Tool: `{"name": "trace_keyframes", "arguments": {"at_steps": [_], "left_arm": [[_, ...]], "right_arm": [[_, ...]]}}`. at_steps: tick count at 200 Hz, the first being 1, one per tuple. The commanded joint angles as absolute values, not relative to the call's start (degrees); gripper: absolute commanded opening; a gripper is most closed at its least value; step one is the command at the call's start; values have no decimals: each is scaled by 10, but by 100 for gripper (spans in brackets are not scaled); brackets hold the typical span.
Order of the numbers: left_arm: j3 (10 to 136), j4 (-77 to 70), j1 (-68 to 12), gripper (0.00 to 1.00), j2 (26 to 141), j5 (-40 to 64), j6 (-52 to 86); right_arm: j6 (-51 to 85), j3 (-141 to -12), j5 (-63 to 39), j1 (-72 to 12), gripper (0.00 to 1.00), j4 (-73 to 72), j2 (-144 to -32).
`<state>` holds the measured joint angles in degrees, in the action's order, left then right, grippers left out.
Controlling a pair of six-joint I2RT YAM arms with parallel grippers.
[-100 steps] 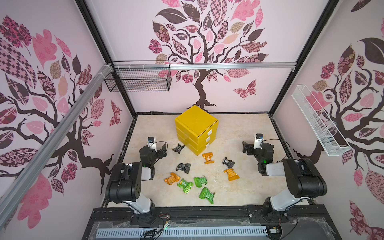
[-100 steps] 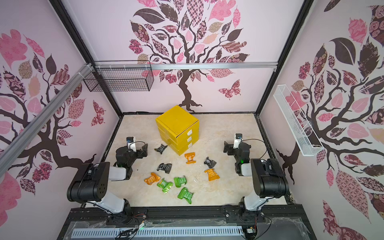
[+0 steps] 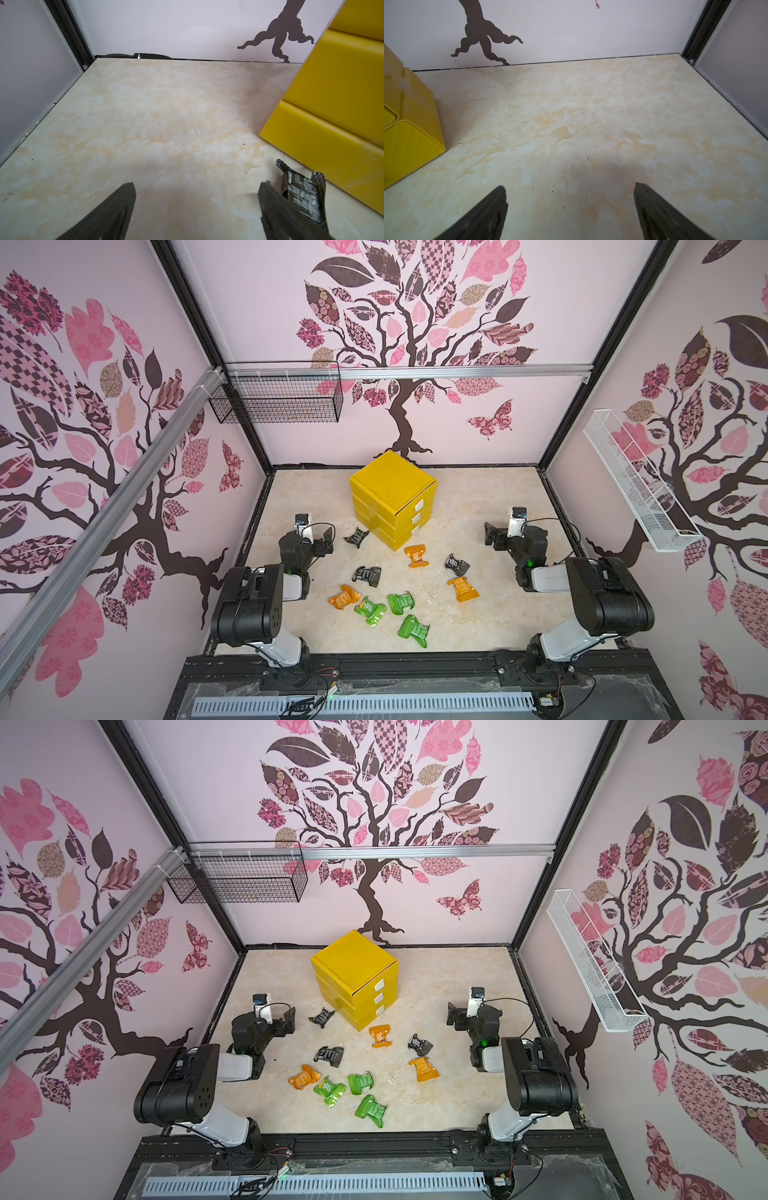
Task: Place the cookies into the drawer by color
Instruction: Adjust the storage box at the center of the board.
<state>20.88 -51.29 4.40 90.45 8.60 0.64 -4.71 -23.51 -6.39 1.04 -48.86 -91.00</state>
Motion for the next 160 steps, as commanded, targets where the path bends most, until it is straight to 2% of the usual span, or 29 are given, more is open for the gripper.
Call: {"name": "trace_keyframes", "arguments": {"at_steps": [1,19,55,72,92,121,143,160], "left_arm": [[208,-516,37,97,880,49,11],[219,-462,37,97,833,61,7],[312,-208,27,97,683,77,20],[395,-34,23,97,644,64,53],[462,93,21,97,614,60,96],[492,151,15,97,569,108,114],[495,155,12,97,562,159,121],[487,137,13,97,577,194,141]], "right_arm": [[-39,-231,-63,12,99,-492,-889],[-25,-220,-27,12,99,-479,-849],[52,-246,55,9,99,-291,-690],[78,-283,49,9,99,-217,-641],[119,-350,34,10,99,-106,-603],[288,-426,67,10,99,66,-587],[274,-443,-24,10,99,53,-607],[272,-496,-80,10,99,98,-650]]}}
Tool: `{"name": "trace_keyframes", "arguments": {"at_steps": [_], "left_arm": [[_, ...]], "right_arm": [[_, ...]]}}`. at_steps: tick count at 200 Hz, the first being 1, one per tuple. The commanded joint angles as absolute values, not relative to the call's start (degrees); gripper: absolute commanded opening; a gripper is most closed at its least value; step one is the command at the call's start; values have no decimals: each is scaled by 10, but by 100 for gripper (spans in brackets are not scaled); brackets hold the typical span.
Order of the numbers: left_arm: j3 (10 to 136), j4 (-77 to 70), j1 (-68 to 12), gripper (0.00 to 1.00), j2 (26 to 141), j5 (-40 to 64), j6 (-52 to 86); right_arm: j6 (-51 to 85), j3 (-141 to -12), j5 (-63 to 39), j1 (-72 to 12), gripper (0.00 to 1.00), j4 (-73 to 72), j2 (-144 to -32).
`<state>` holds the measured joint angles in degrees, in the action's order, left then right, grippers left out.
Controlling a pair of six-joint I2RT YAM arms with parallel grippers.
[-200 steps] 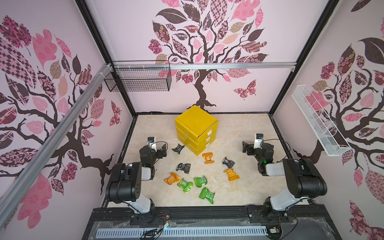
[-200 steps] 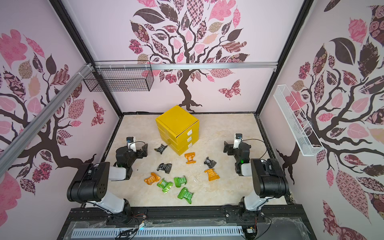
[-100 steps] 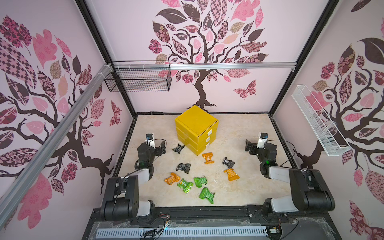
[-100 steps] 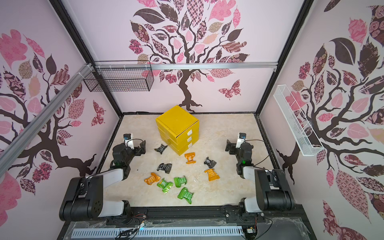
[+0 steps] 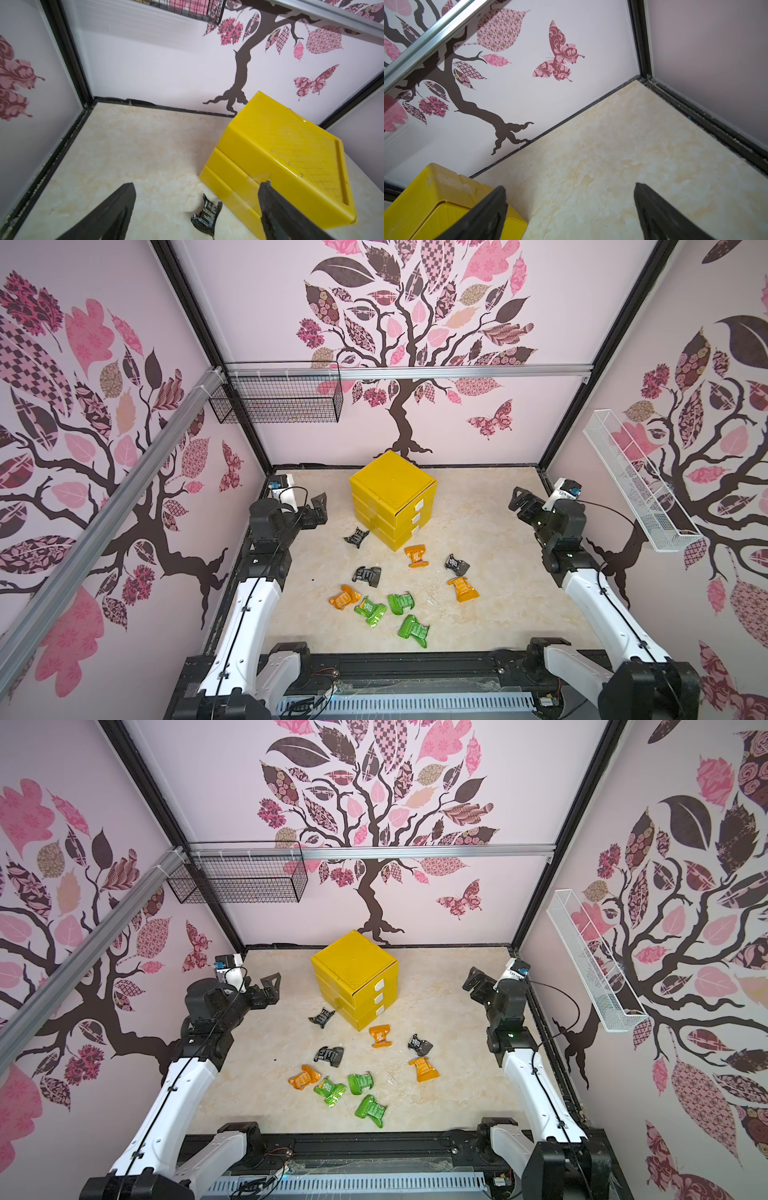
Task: Place the cookies into the drawer by color
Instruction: Adjust the storage box at the center of the board.
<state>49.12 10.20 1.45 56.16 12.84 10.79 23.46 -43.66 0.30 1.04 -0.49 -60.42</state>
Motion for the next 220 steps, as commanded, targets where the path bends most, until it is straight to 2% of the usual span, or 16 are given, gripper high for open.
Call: {"name": "trace_keyframes", "arguments": {"at_steps": [1,26,71,151,220], "left_arm": [[486,135,13,97,579,196,144],[482,91,10,97,617,254,181],[547,106,-12,97,710,302,258],[575,64,-74,97,780,352,322],[619,47,-78,97,851,360,331]], "right_arm": [[272,-498,-86,10,99,102,-653],[259,-574,-187,-15,99,138,-730],[208,-744,-256,-103,99,181,-857],[208,-1015,-357,-140,97,264,-1077],[204,-1066,-401,-157,95,275,-1141]]}}
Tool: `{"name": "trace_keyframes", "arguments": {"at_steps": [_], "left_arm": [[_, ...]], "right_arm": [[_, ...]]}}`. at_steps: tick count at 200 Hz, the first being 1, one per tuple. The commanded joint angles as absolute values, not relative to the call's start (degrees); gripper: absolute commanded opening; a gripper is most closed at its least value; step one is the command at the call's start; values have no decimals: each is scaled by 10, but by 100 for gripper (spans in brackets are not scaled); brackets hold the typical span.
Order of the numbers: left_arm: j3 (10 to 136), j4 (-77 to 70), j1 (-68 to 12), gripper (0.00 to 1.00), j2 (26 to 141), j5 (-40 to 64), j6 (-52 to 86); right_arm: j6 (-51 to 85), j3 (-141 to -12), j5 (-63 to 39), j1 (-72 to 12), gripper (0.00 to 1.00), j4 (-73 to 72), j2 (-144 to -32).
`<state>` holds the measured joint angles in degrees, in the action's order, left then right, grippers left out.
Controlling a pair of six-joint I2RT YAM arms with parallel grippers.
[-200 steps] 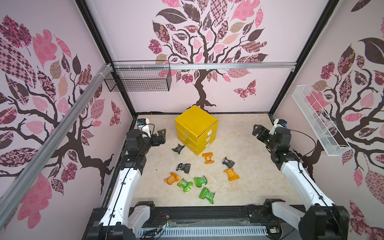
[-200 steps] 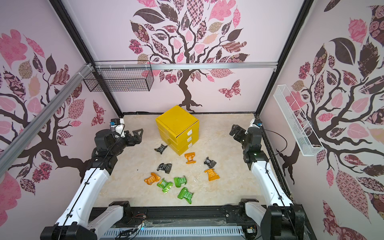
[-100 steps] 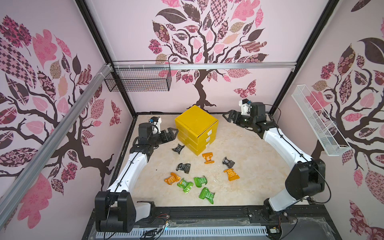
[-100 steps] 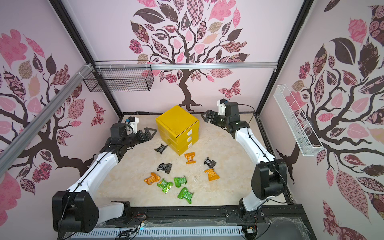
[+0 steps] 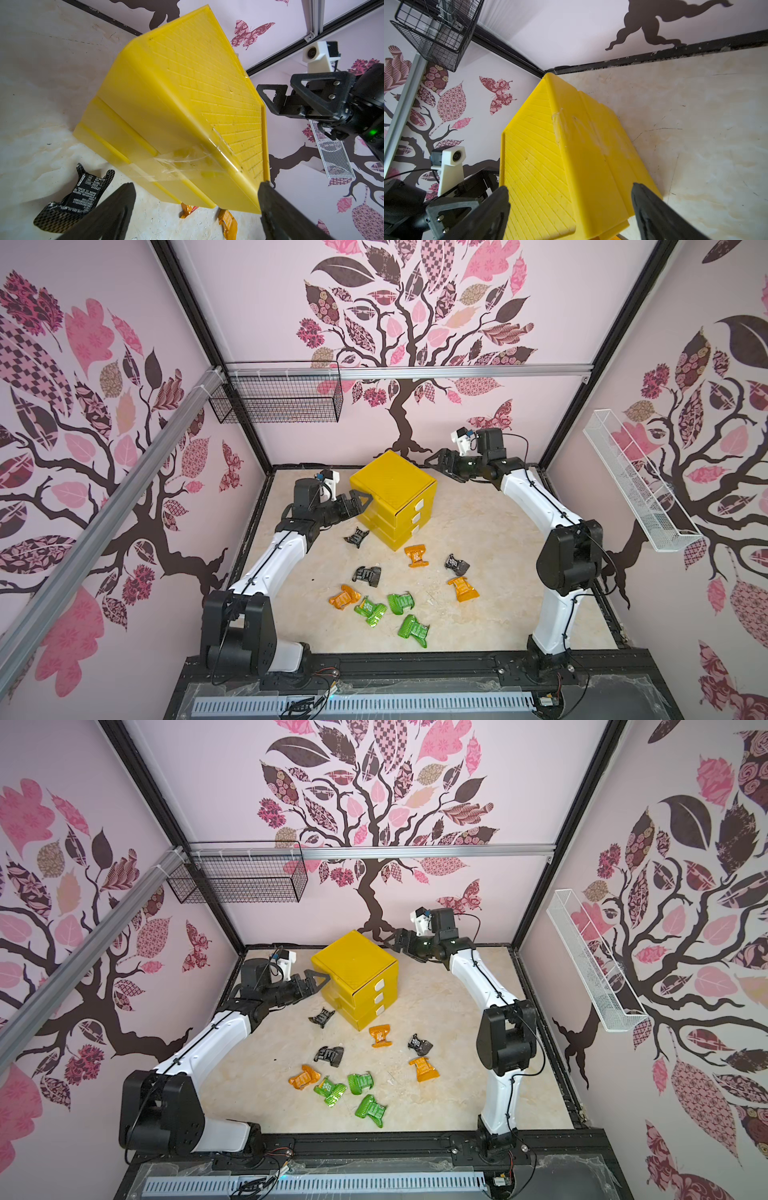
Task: Place the cookies into the drawer by color
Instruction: Adjust the storage box at the center of the board.
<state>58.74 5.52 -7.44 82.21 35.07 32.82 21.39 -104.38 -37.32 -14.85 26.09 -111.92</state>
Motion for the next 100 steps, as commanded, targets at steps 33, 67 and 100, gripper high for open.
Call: {"name": "trace_keyframes", "arguments": {"at_steps": [33,67,100], "left_arm": [[644,45,-85,97,885,371,348],[677,48,-103,97,909,375,341],[739,71,-119,97,958,375,334]], "right_arm": [[205,-1063,-415,-161,93,273,-1144],[199,-1035,-426,-169,92,269,-1124],[188,-976,-398,-169,92,255,-1065]]}}
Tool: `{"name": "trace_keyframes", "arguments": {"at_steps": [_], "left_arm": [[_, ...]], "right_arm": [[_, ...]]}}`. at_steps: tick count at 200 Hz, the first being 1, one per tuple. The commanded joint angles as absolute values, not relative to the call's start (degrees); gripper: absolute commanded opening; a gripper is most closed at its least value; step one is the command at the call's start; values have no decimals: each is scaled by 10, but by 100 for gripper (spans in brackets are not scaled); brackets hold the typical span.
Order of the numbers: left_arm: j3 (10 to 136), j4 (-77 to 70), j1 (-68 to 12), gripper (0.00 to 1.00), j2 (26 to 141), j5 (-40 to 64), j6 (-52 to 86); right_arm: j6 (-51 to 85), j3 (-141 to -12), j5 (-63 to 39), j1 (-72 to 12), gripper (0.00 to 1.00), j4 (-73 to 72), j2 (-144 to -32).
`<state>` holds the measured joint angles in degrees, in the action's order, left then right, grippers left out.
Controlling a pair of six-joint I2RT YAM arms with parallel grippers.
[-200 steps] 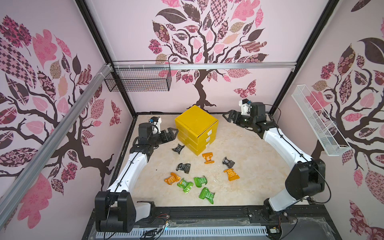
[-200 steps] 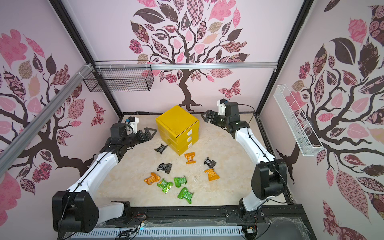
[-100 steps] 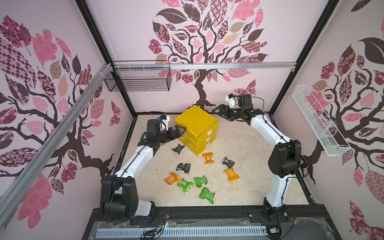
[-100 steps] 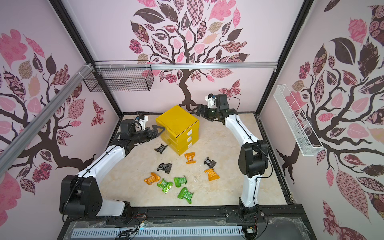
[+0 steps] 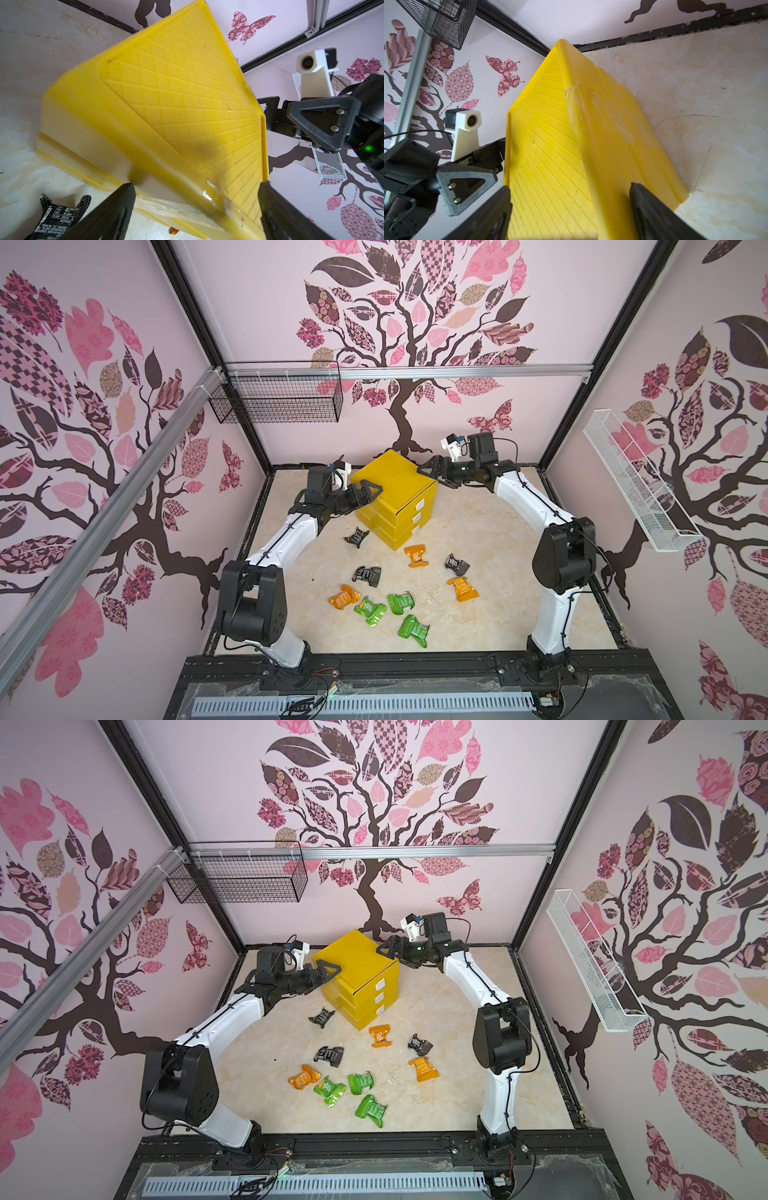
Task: Place the cookies into the drawer by color
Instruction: Adjust the storage box at the center of the board.
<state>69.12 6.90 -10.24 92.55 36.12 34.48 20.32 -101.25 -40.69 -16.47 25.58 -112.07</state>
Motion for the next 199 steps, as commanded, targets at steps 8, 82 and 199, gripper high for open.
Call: {"name": "trace_keyframes", "arguments": {"at_steps": [8,82,199], "left_arm": [[762,91,-123,97,974,372,329],[875,102,-137,97,1058,381,333],[871,209,-149,97,955,296,202]], "right_arm": [[183,-962,-389,-169,92,255,-1050],[169,-843,-331,-169,92,259,-937],[137,-704,-154,-169,91,305,-750]]}}
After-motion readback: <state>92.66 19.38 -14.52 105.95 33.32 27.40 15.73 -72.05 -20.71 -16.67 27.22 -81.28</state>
